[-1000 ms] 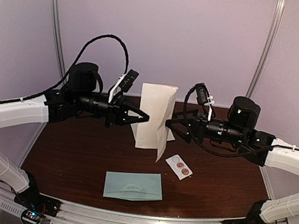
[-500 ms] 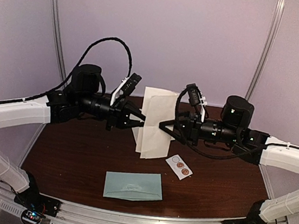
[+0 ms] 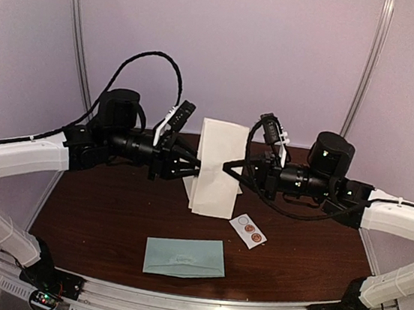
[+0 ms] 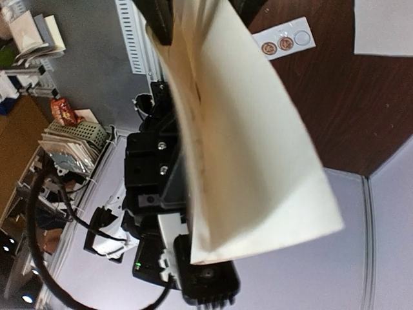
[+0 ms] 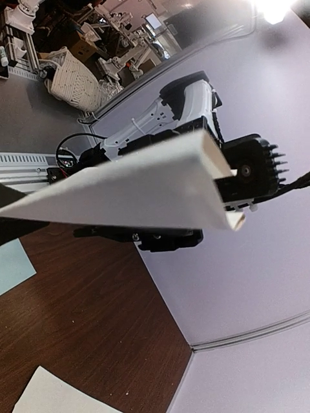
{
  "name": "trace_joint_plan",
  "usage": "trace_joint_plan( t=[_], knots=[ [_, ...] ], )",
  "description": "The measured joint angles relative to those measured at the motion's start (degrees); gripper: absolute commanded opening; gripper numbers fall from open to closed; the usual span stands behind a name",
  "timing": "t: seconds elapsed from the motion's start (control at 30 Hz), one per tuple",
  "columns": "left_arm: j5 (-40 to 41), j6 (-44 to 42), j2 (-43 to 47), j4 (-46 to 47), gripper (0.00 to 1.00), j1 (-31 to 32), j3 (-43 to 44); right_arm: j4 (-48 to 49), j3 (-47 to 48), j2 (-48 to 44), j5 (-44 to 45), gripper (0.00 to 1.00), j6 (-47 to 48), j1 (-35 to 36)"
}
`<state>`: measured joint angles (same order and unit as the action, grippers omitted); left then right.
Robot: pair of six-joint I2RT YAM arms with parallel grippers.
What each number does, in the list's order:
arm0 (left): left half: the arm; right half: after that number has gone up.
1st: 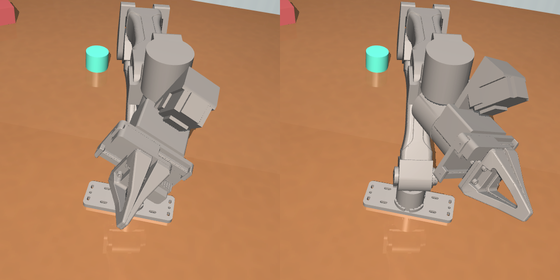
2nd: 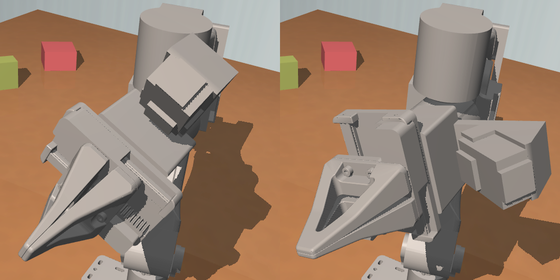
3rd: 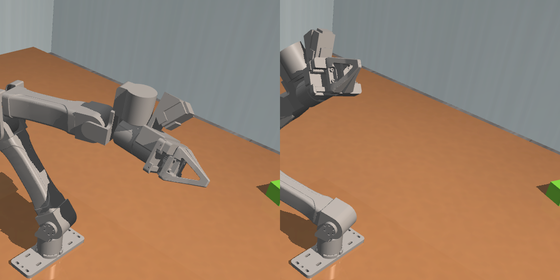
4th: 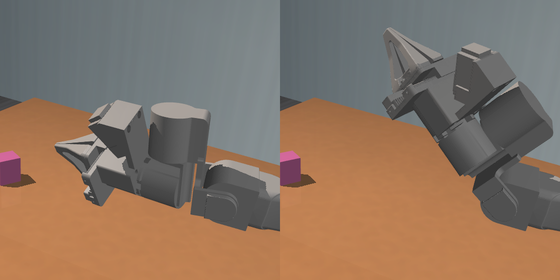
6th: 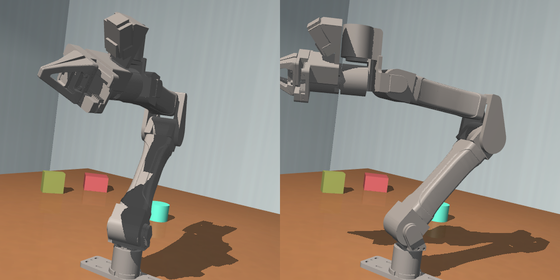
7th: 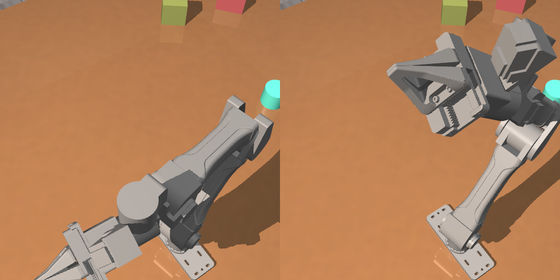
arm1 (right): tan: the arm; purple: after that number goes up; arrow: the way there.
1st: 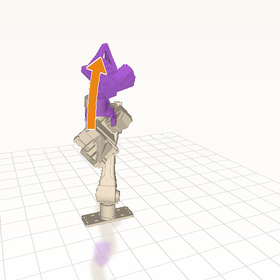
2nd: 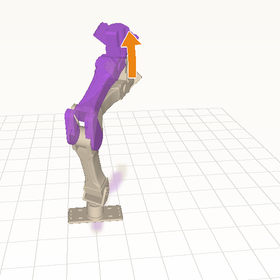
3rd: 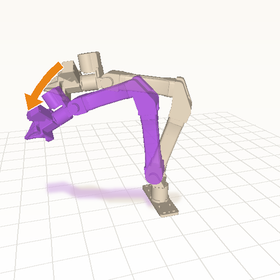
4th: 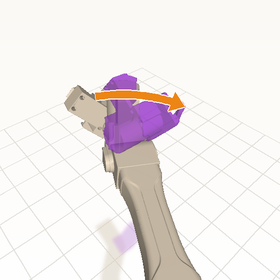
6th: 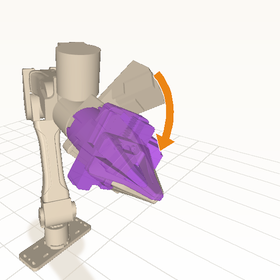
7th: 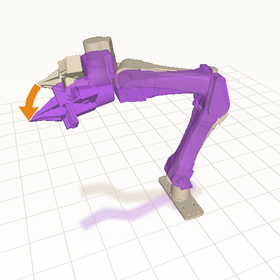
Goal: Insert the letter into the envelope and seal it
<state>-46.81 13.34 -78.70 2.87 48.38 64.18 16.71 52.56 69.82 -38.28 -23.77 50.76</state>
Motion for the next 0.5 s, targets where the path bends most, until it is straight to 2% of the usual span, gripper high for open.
trace_joint_plan(
  t=[0.07, 0.17, 0.4, 0.5],
  knots=[
    [1.9, 0.2, 0.8, 0.0, 0.54, 0.0, -0.2, 0.0, -0.2, -0.5, 0.9, 0.00, 0.0, 0.0],
    [5.8, 0.3, 3.5, 0.3, 0.67, 0.1, -1.8, -0.7, -0.3, -1.9, 3.6, 0.00, 0.2, 0.0],
    [13.7, 1.5, 11.8, 3.5, 0.81, 0.1, -7.0, -5.7, -0.3, -4.2, 14.9, 0.00, 1.6, 0.0],
    [15.4, 2.2, 12.9, 4.9, 0.84, 0.1, -7.3, -7.7, -0.3, -3.8, 16.7, 0.00, 1.8, 0.0]
  ],
)
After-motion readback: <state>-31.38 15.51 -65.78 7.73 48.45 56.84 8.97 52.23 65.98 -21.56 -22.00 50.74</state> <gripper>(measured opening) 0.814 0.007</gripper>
